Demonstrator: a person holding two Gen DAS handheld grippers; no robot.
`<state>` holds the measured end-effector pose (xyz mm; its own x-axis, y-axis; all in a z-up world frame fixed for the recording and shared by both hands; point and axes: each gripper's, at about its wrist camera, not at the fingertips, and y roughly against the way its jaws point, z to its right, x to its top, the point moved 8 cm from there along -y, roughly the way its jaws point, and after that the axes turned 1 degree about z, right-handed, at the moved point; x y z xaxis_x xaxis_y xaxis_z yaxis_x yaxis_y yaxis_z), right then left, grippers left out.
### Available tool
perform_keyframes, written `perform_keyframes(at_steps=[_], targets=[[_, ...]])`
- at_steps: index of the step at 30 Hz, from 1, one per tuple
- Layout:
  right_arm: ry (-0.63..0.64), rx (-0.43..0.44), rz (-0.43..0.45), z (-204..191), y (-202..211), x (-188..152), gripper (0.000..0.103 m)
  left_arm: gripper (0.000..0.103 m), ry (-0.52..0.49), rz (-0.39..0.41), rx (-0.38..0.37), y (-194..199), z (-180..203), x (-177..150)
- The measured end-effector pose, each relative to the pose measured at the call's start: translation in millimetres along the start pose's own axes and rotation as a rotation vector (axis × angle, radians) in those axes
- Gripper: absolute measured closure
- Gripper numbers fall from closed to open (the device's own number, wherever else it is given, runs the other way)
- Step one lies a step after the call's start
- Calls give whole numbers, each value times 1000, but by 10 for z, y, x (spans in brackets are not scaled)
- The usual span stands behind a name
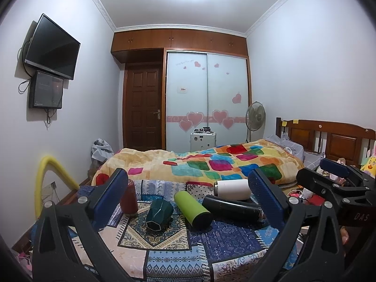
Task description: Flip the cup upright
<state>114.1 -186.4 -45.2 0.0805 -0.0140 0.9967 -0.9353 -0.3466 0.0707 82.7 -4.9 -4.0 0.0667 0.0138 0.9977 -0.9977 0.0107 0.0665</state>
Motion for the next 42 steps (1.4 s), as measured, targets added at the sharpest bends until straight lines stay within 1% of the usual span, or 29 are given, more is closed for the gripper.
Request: perform_keyframes(at_steps=[42], targets=[[-1,3,-4,-36,6,59,0,0,-1,3,-7,7,69,-11]])
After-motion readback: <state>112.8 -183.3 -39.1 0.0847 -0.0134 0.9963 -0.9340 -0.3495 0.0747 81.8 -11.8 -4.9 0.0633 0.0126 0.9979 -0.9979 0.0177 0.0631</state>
